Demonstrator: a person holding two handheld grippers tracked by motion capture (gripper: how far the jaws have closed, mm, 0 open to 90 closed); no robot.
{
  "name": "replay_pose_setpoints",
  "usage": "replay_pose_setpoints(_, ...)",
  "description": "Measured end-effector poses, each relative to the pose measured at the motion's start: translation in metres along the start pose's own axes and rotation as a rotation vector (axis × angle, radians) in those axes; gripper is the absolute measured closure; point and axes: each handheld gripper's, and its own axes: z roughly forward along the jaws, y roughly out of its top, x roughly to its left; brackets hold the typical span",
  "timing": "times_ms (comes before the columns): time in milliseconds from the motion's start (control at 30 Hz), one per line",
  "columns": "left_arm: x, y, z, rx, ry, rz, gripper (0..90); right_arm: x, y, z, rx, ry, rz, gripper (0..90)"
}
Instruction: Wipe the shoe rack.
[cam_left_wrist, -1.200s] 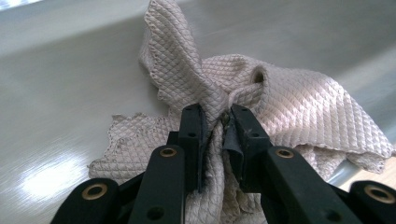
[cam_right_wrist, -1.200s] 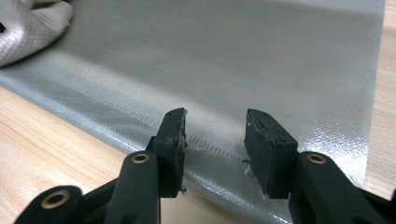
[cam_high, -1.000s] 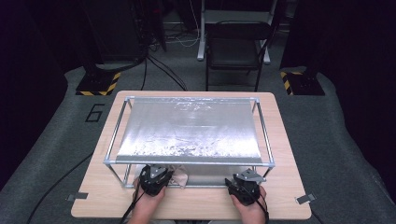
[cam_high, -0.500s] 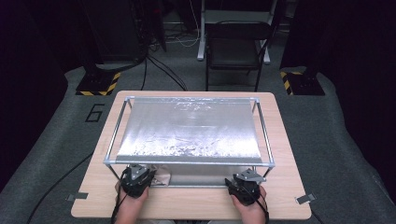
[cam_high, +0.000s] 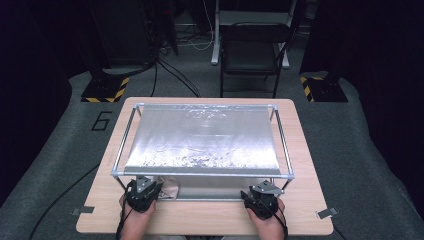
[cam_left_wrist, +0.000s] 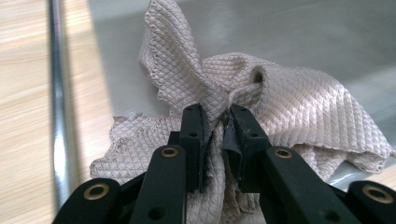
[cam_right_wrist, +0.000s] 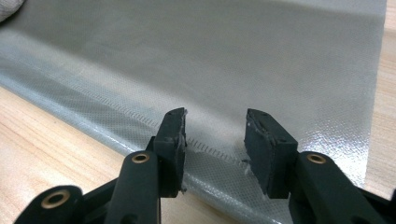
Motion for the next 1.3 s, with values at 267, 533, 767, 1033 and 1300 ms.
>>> replay_pose_setpoints(267, -0.037, 0.012, 0.015, 0.002, -0.084, 0.040, 76.8, 0.001, 0.000, 0.000, 0.006, -0.004, -0.002, 58.4)
replay_pose_setpoints(533, -0.042, 0.015, 0.017, 0.026, -0.111, 0.114, 76.7, 0.001, 0.000, 0.000, 0.006, 0.000, 0.001, 58.4)
replay_pose_setpoints(767, -0.016, 0.005, 0.004, 0.027, -0.057, 0.083, 76.7, 0.000, 0.000, 0.000, 0.006, 0.006, -0.003, 58.3)
replay_pose_setpoints(1033, 0.004, -0.002, -0.005, 0.000, -0.002, 0.018, 76.6, 0.000, 0.000, 0.000, 0.008, 0.007, -0.003, 58.3)
replay_pose_setpoints(1300, 0.002, 0.004, -0.009, -0.025, -0.058, -0.023, 57.2, 0.000, 0.000, 0.000, 0.007, 0.007, -0.001, 58.3)
